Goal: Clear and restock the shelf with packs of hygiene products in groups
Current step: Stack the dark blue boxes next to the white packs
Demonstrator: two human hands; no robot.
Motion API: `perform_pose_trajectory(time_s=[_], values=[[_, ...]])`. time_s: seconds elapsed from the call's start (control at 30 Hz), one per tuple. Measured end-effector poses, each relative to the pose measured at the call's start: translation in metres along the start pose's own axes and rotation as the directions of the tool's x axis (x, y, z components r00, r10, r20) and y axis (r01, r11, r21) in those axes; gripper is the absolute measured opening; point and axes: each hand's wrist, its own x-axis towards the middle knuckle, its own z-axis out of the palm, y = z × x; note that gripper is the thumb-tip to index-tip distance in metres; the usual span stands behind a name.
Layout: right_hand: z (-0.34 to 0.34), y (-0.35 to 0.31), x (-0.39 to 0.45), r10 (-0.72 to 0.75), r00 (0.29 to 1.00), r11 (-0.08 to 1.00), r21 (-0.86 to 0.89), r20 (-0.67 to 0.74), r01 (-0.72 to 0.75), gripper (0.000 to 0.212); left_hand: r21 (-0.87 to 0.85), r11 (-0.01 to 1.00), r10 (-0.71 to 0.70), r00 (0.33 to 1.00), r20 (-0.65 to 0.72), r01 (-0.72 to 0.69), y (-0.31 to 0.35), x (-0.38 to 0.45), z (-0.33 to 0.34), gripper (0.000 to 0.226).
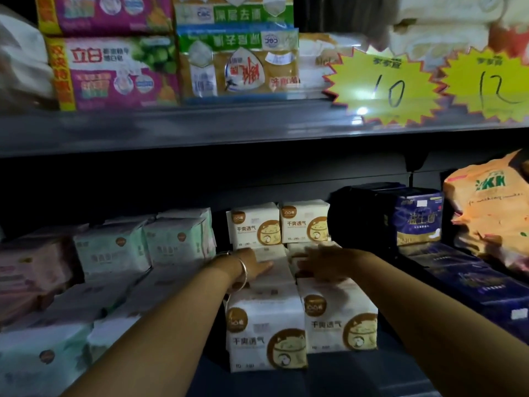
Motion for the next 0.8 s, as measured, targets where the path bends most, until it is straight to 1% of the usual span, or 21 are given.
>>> perform_pose_trajectory(time_s=[0.03, 0.07, 0.13, 0.17, 0.2, 0.23, 0.3, 0.33, 0.37, 0.4, 0.47, 0.6, 0.67, 0.8], values=[[0.002, -0.001, 0.003, -0.013, 1.0, 0.999, 0.046, 0.0, 0.013, 0.041, 0.002, 1.0, -0.006, 1.0, 0.017, 0.005, 0.0, 0.003, -0.001, 0.054], [0.004, 0.0, 0.008, -0.028, 1.0, 0.999, 0.044, 0.01, 0.027, 0.039, 0.004, 1.0, -0.019, 0.999, 0.03, 0.019, 0.001, 0.005, -0.001, 0.047], [0.002, 0.002, 0.016, -0.008, 0.997, 0.997, 0.077, 0.071, 0.002, 0.038, -0.01, 0.998, -0.067, 0.998, -0.002, 0.067, 0.0, 0.014, -0.003, 0.045], [0.001, 0.004, 0.02, 0.012, 0.998, 0.987, 0.159, 0.056, -0.021, 0.039, -0.044, 0.996, -0.084, 0.996, -0.034, 0.083, 0.0, 0.019, -0.005, 0.046], [-0.002, 0.005, 0.025, 0.044, 0.999, 0.984, 0.173, 0.006, -0.044, 0.042, -0.11, 0.99, -0.099, 0.993, -0.067, 0.091, 0.0, 0.025, -0.006, 0.048], [-0.007, 0.006, 0.032, 0.087, 0.994, 0.987, 0.14, -0.069, -0.076, 0.045, -0.179, 0.98, -0.111, 0.988, -0.107, 0.091, 0.0, 0.032, -0.008, 0.051], [-0.016, 0.009, 0.046, 0.198, 0.939, 0.973, 0.173, -0.28, -0.153, 0.055, -0.285, 0.954, -0.143, 0.975, -0.168, 0.09, 0.002, 0.04, -0.016, 0.055], [-0.022, 0.011, 0.051, 0.238, 0.913, 0.961, 0.213, -0.332, -0.174, 0.061, -0.315, 0.944, -0.162, 0.971, -0.178, 0.1, 0.002, 0.043, -0.019, 0.055], [-0.024, 0.012, 0.055, 0.252, 0.9, 0.956, 0.235, -0.356, -0.174, 0.068, -0.349, 0.931, -0.176, 0.968, -0.177, 0.106, 0.001, 0.047, -0.02, 0.056], [-0.026, 0.013, 0.062, 0.248, 0.902, 0.955, 0.246, -0.354, -0.166, 0.074, -0.384, 0.918, -0.178, 0.968, -0.175, 0.099, 0.0, 0.05, -0.02, 0.057], [-0.027, 0.016, 0.073, 0.217, 0.917, 0.959, 0.249, -0.335, -0.137, 0.074, -0.443, 0.894, -0.165, 0.971, -0.174, 0.073, -0.002, 0.058, -0.019, 0.062], [-0.021, 0.018, 0.085, 0.204, 0.911, 0.953, 0.284, -0.357, -0.103, 0.067, -0.389, 0.92, -0.116, 0.976, -0.182, 0.037, -0.003, 0.067, -0.016, 0.079], [-0.021, 0.017, 0.086, 0.218, 0.907, 0.953, 0.278, -0.359, -0.119, 0.064, -0.392, 0.92, -0.116, 0.975, -0.187, 0.034, -0.003, 0.066, -0.018, 0.077], [-0.022, 0.012, 0.08, 0.182, 0.919, 0.976, 0.179, -0.349, -0.125, 0.065, -0.331, 0.942, -0.117, 0.98, -0.158, 0.059, -0.001, 0.062, -0.019, 0.086]])
